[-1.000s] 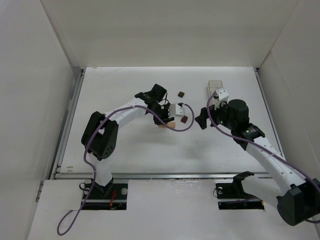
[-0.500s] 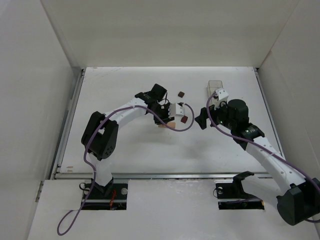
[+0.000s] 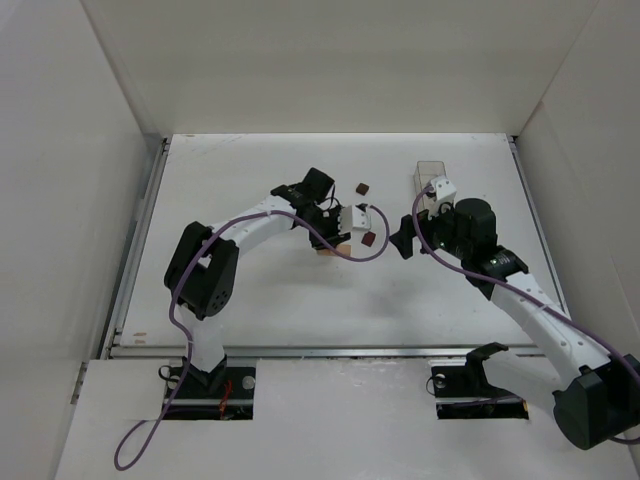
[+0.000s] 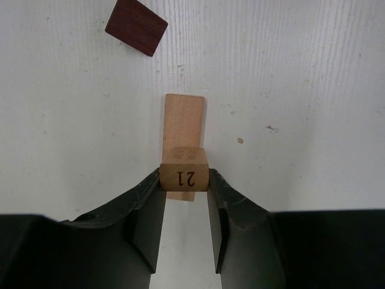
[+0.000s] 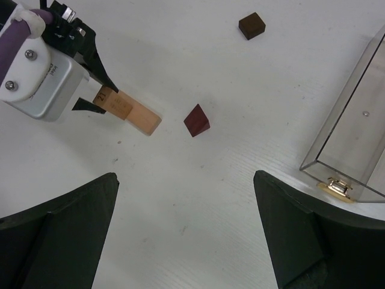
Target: Build the wood block tower
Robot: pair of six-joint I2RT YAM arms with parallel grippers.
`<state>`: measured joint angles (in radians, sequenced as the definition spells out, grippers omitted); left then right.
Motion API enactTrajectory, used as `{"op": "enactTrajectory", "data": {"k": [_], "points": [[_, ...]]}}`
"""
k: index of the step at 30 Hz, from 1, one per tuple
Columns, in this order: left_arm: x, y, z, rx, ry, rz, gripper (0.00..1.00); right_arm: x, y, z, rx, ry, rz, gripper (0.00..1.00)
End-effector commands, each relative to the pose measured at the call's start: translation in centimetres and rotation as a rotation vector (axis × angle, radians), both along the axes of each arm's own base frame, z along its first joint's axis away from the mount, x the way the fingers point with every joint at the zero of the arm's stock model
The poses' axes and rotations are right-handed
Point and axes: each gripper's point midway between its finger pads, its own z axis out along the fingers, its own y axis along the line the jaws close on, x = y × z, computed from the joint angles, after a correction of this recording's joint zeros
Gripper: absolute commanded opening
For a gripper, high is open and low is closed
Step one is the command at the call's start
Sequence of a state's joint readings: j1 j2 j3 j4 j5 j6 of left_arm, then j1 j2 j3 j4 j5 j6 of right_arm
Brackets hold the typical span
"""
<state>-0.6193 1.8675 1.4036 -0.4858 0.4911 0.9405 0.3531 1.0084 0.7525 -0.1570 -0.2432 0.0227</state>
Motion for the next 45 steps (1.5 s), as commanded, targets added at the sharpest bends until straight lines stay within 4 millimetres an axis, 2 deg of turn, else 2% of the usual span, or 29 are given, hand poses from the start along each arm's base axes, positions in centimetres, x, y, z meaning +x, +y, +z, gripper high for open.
{"op": "enactTrajectory", "data": {"k": [1,9,23,34,38,45], "points": [[0.4,-1.5,2.3,-0.1,0.008,0.0,0.3,0.5,0.1,1.4,0.012,-0.042,0.008,1.0],[1.3,-0.7,2.2,-0.124,0.036,0.04,0.3,0.5,0.2,1.4,0.008,-0.046,0.019,1.0],[0.9,-1.0,2.2,-0.147,0.046,0.015,0.3,0.4,0.2,0.9,0.002,-0.029,0.019,1.0],[0.8,-1.1,2.0,-0.155,0.051,0.009,0.3,0.6,0.3,1.3,0.005,-0.038,0.019,1.0],[1.0,-1.7,2.5,-0.188,0.056,0.02,0.3,0.6,0.3,1.3,0.005,-0.038,0.019,1.0],[0.7,-1.1,2.0,-0.179,0.063,0.024,0.3,0.6,0.3,1.3,0.005,-0.038,0.019,1.0]]}}
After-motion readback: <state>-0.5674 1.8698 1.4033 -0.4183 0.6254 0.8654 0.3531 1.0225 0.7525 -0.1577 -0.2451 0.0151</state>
